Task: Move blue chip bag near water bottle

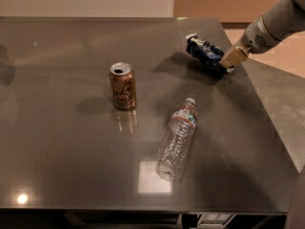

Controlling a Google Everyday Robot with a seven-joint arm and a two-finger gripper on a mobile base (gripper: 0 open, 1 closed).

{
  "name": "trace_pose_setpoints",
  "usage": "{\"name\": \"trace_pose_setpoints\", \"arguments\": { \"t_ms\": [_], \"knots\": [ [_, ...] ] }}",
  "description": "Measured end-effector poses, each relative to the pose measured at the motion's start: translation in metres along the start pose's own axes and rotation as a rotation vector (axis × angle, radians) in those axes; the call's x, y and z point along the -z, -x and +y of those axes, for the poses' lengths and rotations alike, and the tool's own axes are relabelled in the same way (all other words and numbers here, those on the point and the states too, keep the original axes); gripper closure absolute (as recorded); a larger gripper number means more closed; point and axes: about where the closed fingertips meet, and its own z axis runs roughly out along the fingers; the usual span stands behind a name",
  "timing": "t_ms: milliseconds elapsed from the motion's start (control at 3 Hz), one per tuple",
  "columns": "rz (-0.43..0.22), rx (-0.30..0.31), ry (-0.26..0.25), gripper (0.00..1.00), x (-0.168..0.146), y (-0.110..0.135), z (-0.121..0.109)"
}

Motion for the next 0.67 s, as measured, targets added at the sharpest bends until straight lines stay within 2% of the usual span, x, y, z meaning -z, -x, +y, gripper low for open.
{"name": "trace_pose_setpoints", "arguments": {
  "t_ms": [333, 667],
  "knots": [
    [0.015, 0.032, 0.063, 1.0, -0.002, 0.004, 0.036],
    [0.034, 0.069, 0.142, 1.0, -0.009, 0.005, 0.081]
  ]
}}
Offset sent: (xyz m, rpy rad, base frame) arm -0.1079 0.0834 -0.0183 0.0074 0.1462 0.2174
